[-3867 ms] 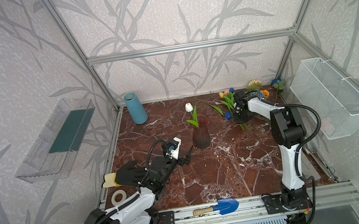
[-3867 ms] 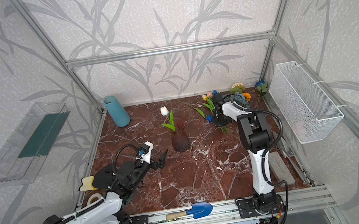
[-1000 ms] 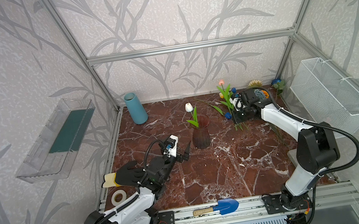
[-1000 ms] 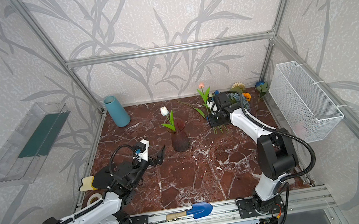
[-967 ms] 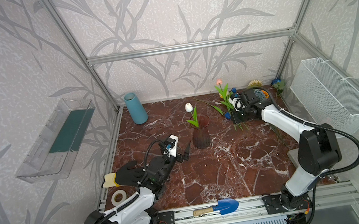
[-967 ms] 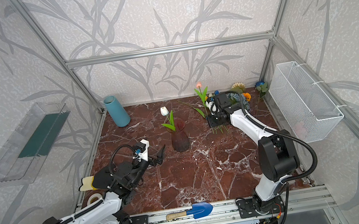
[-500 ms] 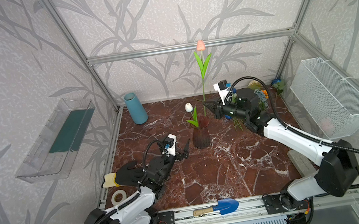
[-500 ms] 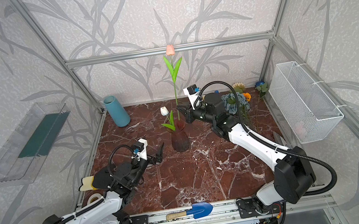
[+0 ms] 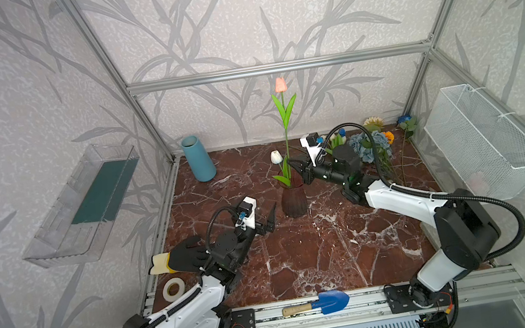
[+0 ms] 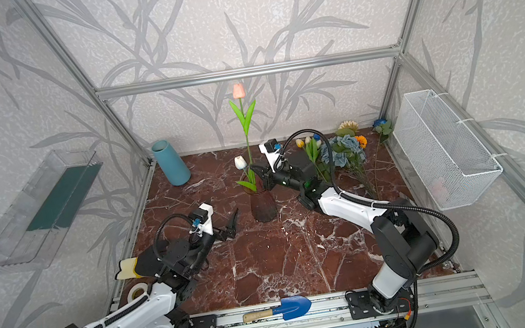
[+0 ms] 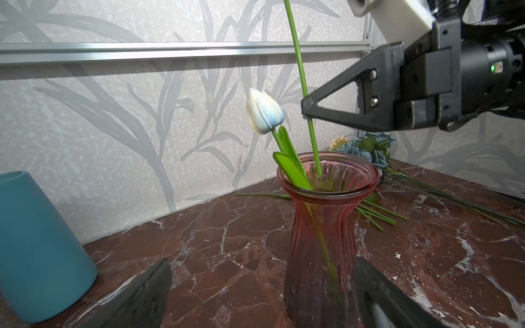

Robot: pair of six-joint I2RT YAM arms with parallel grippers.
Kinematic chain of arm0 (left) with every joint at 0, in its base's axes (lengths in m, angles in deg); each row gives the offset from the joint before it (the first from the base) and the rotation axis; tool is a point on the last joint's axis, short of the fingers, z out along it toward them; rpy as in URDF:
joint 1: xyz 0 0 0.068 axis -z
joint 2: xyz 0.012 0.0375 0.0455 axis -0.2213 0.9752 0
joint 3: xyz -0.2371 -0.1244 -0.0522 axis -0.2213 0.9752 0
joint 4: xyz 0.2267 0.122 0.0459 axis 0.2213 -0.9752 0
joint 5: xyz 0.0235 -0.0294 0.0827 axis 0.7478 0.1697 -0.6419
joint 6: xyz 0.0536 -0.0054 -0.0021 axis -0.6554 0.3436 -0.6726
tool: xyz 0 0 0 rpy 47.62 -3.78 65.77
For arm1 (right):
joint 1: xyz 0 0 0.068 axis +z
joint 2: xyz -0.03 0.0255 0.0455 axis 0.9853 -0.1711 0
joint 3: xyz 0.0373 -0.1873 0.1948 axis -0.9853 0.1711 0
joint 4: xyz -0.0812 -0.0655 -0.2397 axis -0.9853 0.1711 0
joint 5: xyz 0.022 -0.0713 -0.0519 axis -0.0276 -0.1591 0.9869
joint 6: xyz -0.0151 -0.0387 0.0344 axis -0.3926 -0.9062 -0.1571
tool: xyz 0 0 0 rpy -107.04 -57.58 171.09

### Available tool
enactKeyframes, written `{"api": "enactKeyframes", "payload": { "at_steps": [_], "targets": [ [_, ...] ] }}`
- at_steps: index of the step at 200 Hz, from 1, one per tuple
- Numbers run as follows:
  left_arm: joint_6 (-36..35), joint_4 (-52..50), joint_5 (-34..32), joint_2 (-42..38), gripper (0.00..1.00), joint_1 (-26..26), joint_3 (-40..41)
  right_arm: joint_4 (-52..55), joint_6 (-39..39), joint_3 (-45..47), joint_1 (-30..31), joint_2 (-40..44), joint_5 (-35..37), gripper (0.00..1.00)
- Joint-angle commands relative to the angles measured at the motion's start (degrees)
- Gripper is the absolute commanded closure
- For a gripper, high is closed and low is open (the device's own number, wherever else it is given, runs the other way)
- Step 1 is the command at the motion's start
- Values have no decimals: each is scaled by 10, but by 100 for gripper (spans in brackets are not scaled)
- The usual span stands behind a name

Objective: Arrange flowers in a vase
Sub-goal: Place the flower in the vase.

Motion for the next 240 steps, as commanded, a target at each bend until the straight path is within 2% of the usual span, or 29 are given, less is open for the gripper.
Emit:
{"api": "enactKeyframes", "payload": {
  "at_steps": [1,30,102,141,213,227,240],
  "targets": [
    [-11,-6,2,0,1,-3,-6,-31,-50,13,5,24,23,100],
    [-12,16,5,13,1,-3,-3,-28,-85,29,11,23,36,100],
    [-12,11,5,13,1,-4,-4,-15,-117,58,20,51,64,79],
    [-12,10,4,11,1,-4,-3,-9,-120,77,20,68,75,74],
    [-5,1,8,-15,1,-3,-7,67,-149,82,16,177,114,68],
    [0,-3,10,-27,1,-3,-7,69,-142,91,4,202,124,66],
    [3,-8,12,-38,1,-2,-7,73,-107,92,-30,217,116,66]
  ]
}}
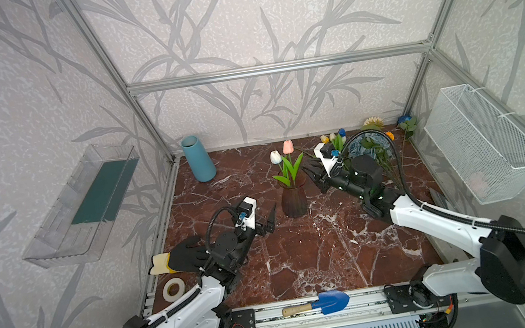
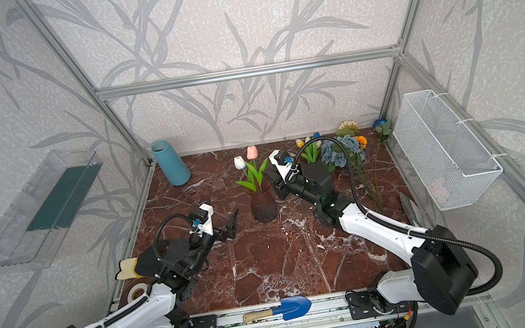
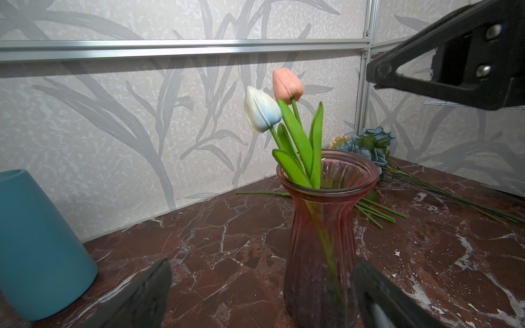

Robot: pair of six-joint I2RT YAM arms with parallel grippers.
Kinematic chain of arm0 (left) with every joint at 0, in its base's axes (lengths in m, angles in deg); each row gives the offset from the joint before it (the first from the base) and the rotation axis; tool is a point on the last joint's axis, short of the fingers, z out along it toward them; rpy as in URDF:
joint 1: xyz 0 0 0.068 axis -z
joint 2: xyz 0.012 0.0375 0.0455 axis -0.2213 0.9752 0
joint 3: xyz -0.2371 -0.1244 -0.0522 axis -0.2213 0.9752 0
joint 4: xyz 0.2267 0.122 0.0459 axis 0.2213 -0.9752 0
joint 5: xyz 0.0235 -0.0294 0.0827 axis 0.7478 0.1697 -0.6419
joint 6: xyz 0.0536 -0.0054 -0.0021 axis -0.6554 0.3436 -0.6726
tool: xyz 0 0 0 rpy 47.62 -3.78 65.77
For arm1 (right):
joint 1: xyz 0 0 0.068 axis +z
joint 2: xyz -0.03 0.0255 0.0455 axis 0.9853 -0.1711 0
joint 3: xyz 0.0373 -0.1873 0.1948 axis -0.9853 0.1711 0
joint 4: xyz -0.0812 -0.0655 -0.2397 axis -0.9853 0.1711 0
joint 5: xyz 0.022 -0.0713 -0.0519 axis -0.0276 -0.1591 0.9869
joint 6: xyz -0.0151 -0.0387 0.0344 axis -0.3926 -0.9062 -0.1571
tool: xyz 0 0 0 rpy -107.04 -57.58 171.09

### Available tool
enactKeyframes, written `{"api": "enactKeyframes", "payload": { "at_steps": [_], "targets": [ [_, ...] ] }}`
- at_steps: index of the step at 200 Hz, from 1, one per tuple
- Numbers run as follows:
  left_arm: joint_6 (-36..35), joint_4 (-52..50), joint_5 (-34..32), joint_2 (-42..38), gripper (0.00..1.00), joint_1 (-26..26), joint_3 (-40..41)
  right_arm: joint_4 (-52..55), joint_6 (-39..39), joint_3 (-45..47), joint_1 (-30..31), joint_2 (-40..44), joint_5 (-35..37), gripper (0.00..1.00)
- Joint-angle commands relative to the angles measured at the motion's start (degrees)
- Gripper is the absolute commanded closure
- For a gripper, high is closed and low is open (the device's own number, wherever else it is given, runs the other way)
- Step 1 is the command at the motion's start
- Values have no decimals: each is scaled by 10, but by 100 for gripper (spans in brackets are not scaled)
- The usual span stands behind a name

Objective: Arrange flowers in a vase
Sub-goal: Place the flower in the vase, then pick up the flower from the flowers.

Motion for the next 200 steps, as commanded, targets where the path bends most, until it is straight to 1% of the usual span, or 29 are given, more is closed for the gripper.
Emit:
{"api": "enactKeyframes", "payload": {
  "at_steps": [1,21,30,40,59,65,87,102,113,127,164,181,200],
  "targets": [
    [2,0,10,-25,1,-3,-7,17,32,6,-42,36,11,66],
    [6,-10,14,-40,1,-3,-10,33,103,-1,-114,33,-31,65],
    [5,-18,15,-42,1,-3,-13,70,122,-21,-140,16,-43,65],
    [6,-25,14,-41,1,-2,-14,132,126,-53,-159,-10,-41,65],
    [10,-21,14,-30,1,-3,-14,279,113,-128,-166,-71,5,64],
    [11,-19,16,-27,1,-3,-13,318,111,-145,-166,-89,20,66],
    [17,-19,18,-14,1,-2,-13,432,111,-199,-166,-153,80,69],
    [18,-18,26,-5,1,-2,-13,485,112,-222,-167,-194,114,69],
    [18,-18,34,3,1,-2,-13,507,115,-232,-168,-217,133,70],
    [10,-22,56,12,1,-3,-17,517,124,-237,-175,-240,141,69],
    [9,-30,101,31,1,-1,-25,562,132,-282,-189,-319,133,70],
    [3,-34,125,35,1,-1,-25,589,134,-310,-191,-352,145,69],
    [-2,-58,153,35,1,-1,-33,593,140,-327,-200,-377,140,70]
  ]
}}
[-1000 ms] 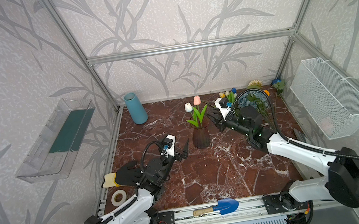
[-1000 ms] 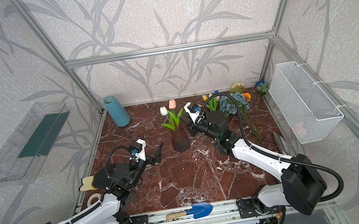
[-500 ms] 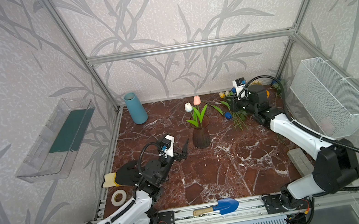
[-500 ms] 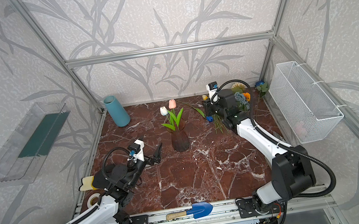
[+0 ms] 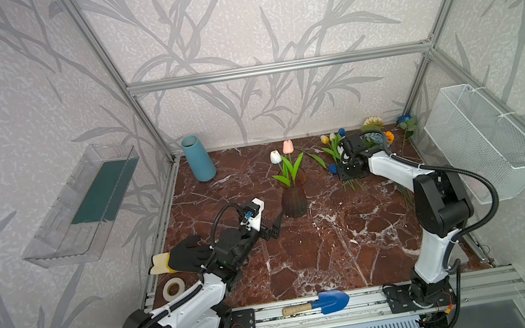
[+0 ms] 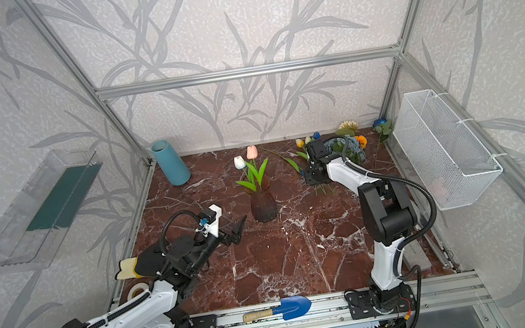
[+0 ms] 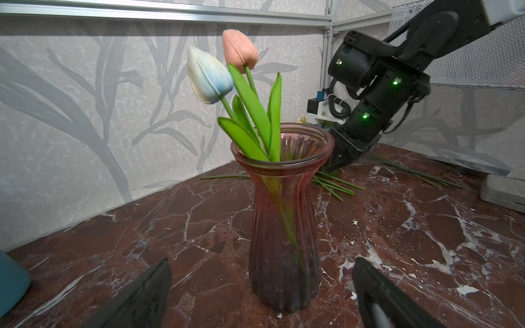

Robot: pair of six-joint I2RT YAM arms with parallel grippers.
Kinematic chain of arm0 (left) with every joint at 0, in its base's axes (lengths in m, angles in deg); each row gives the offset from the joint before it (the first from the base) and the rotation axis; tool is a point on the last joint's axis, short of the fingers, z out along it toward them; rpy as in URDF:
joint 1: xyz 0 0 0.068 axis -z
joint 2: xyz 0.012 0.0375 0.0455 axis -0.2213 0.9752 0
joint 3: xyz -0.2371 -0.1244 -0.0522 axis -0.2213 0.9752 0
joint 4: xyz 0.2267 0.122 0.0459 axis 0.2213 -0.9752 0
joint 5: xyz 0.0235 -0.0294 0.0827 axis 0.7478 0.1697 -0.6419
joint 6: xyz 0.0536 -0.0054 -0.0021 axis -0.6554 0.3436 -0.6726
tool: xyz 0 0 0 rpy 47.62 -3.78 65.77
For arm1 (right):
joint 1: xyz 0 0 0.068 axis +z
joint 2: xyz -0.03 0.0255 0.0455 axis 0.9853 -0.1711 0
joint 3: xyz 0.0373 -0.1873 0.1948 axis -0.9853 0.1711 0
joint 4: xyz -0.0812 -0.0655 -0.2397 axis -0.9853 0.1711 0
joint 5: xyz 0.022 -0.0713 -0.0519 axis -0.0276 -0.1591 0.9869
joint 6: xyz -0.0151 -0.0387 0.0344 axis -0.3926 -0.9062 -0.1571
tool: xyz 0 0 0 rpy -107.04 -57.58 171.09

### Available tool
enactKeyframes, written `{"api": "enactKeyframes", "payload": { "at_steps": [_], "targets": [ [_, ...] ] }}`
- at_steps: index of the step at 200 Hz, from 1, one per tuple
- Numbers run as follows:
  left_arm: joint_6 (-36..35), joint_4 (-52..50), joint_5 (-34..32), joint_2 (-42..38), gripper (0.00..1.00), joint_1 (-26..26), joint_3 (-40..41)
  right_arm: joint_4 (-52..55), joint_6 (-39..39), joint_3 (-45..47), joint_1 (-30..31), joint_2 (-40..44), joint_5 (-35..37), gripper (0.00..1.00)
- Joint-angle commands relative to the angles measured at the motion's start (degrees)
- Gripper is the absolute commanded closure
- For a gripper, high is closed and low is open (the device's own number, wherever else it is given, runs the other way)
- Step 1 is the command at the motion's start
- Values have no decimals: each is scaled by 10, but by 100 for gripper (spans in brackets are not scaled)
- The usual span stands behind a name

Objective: Arrange flowers in a vase
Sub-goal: Pick up the flower from the flowers.

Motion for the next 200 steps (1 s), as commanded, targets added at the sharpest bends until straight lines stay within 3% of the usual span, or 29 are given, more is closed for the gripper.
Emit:
{"api": "enactKeyframes", "payload": {
  "at_steps": [1,148,177,200],
  "targets": [
    [-15,-21,52,1,1,-1,-23,41,12,-29,-8,-23,7,69],
    [-21,-29,12,-1,1,-1,-14,43,21,-133,-16,-148,15,77],
    [-21,-33,11,-13,1,0,-12,53,27,-143,-16,-157,20,87],
    [-23,-37,8,-21,1,-1,-10,63,31,-150,-17,-162,28,86]
  ]
}}
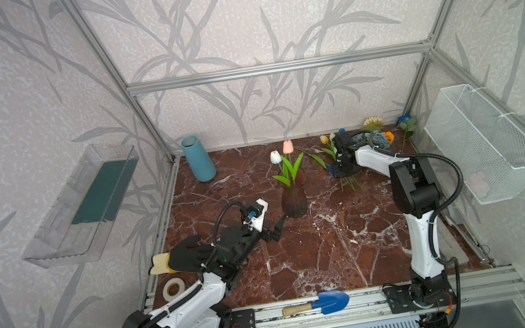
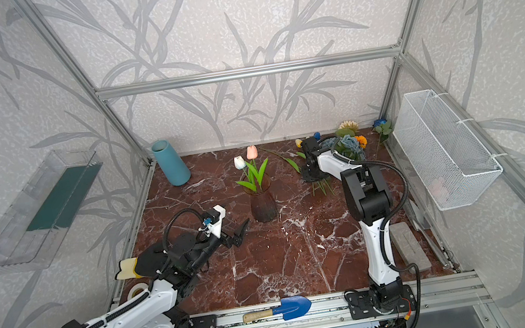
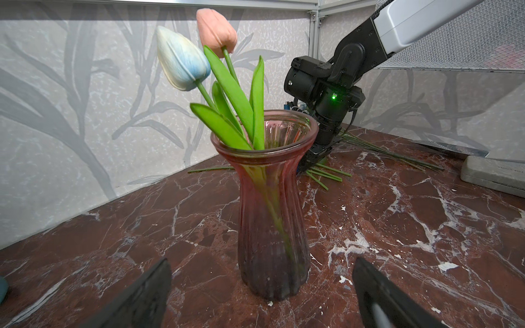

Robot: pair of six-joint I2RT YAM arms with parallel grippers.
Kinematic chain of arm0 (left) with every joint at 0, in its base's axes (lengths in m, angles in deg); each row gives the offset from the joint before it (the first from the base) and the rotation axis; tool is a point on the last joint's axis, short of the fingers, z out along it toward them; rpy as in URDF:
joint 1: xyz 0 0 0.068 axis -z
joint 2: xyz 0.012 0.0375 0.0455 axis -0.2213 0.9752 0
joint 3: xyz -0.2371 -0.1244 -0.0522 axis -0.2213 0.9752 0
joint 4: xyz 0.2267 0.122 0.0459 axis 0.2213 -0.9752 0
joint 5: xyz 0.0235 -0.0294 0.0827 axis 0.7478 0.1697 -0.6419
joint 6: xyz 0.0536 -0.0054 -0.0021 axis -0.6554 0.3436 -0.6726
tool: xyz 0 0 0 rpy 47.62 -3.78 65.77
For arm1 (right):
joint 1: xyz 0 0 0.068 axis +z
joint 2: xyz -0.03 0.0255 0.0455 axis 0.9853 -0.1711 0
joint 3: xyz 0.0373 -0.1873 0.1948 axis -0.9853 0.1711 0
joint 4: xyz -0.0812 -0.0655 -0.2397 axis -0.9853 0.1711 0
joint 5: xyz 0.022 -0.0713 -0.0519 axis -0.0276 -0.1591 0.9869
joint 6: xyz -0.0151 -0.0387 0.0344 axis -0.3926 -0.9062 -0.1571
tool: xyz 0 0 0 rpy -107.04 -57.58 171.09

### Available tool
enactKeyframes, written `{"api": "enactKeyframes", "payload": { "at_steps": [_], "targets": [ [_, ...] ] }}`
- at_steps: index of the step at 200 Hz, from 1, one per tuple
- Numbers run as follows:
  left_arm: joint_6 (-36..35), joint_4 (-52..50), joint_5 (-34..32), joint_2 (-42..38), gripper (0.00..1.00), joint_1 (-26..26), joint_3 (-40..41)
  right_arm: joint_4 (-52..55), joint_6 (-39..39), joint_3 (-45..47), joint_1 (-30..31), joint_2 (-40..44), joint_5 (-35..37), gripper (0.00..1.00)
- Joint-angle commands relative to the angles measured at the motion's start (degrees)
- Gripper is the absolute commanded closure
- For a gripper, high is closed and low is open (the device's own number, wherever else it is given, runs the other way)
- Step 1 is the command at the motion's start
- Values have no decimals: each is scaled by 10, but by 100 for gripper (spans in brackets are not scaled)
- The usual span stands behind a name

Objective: Arrange flowers in a vase
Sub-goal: Pick up the flower from the flowers.

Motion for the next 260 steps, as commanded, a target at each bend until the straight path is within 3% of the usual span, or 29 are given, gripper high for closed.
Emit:
{"api": "enactKeyframes", "payload": {
  "at_steps": [1,38,112,225,260],
  "targets": [
    [-13,2,-6,-14,1,-1,-1,30,10,-20,-4,-11,16,86],
    [-13,2,-9,-21,1,-1,2,40,16,-26,-5,-16,22,81],
    [-12,2,-15,-27,1,-1,3,46,14,-21,-5,3,15,98],
    [-9,25,-27,-36,1,-1,-4,26,6,54,-5,160,-33,100],
    [-5,44,-31,-33,1,-1,-6,-47,-5,112,-5,242,-104,100]
  ]
}}
